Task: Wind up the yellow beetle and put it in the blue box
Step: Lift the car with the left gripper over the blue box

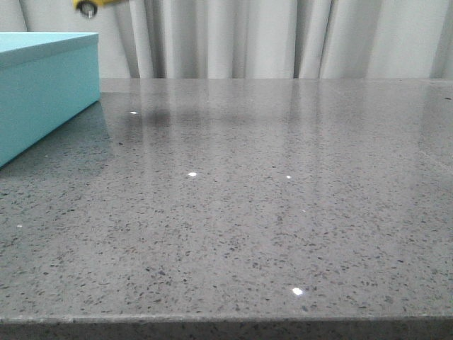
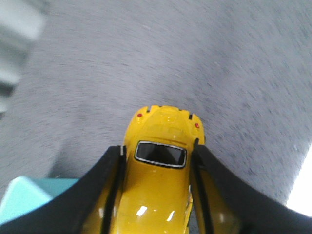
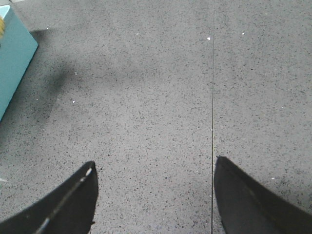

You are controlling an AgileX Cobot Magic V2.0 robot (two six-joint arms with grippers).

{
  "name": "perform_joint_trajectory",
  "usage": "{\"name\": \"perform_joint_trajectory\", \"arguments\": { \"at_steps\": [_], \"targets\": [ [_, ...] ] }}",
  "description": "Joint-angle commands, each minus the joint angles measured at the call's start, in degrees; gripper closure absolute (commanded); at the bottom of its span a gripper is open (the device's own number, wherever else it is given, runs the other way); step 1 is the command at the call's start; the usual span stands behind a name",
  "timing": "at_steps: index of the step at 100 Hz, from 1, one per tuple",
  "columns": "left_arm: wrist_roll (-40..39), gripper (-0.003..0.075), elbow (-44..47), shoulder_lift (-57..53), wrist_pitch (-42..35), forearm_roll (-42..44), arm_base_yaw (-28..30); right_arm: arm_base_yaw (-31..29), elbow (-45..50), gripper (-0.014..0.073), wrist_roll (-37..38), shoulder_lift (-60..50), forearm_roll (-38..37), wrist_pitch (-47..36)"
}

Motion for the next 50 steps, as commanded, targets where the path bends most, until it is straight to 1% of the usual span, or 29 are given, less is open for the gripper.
{"name": "perform_joint_trajectory", "arguments": {
  "at_steps": [1,11,13,28,37,50],
  "targets": [
    [-8.0,0.0639,-6.1,-2.7,-1.4,3.2,0.4,0.0,-1.4,0.0086,-0.7,-0.4,0.0,-3.9],
    [-16.0,0.0639,-10.2,-2.7,0.4,7.7,1.6,0.0,-1.4,0.0086,-0.7,-0.4,0.0,-3.8],
    [-18.7,0.0639,-10.8,-2.7,0.7,9.1,2.1,0.0,-1.4,0.0086,-0.7,-0.4,0.1,-3.8],
    [-30.0,0.0639,-11.7,-2.7,3.9,15.1,5.7,0.0,-1.4,0.0086,-0.7,-0.4,0.3,-3.8],
    [-36.6,0.0639,-10.8,-2.7,3.9,15.5,9.6,0.0,-1.4,0.0086,-0.7,-0.4,0.3,-3.8],
    [-41.2,0.0639,-9.0,-2.7,3.9,15.2,14.8,0.0,-1.4,0.0086,-0.7,-0.4,0.4,-3.8]
  ]
}}
